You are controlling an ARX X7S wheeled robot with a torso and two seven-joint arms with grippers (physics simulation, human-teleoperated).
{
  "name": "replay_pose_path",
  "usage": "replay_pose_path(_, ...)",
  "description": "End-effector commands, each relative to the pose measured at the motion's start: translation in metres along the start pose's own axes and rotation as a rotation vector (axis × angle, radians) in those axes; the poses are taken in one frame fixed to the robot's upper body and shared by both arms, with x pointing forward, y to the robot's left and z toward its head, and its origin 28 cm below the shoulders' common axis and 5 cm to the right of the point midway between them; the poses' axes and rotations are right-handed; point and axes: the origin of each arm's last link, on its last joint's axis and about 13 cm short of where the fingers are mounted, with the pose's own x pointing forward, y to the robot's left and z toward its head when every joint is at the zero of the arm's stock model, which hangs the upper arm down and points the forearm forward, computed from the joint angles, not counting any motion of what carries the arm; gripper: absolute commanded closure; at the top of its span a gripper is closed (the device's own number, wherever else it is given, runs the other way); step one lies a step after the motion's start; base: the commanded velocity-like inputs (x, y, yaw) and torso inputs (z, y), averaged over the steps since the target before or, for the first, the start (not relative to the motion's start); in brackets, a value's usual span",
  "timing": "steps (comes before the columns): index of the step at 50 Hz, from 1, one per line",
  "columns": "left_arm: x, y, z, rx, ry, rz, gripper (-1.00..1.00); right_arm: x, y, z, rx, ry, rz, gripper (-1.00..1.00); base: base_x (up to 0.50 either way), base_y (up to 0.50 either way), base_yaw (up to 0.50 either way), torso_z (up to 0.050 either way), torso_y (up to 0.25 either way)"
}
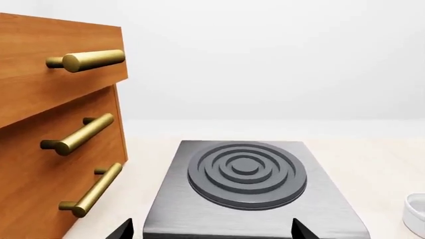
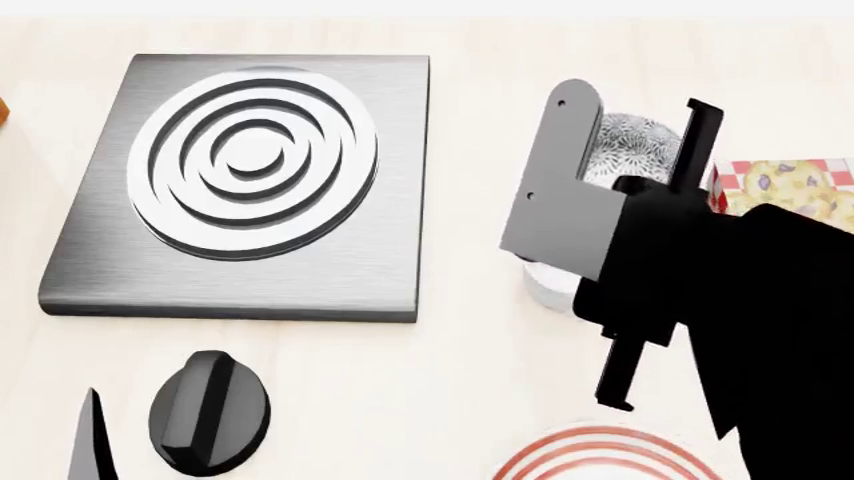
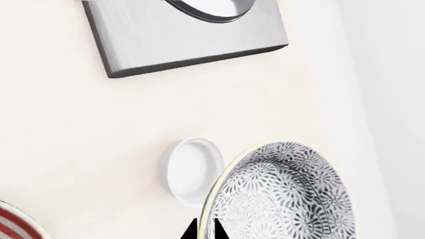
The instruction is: Pick the akita bowl on the ramekin and place it on the plate.
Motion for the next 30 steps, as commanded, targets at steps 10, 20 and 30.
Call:
replay_pose_path(10, 0.0, 0.0, 0.0, -0.005, 0.001, -0.001, -1.0, -0.05, 0.033, -0.01, -0.046, -0.03, 0.075, 1.0, 0.0, 0.0, 0.0, 0.0, 0.0)
replay_pose_path(20, 0.0, 0.001, 0.001, -0.003, -0.003, 0.004, -1.0, -0.067, 0.056, -0.022, -0.039, -0.034, 0.095, 1.0, 0.0, 0.0, 0.0, 0.0, 0.0)
replay_pose_path(30, -0.001, 0.001, 0.003, -0.001, -0.006, 0.005, -1.0, -0.088, 0.077, -0.031, -0.026, -0.047, 0.103, 1.0, 0.0, 0.0, 0.0, 0.0, 0.0)
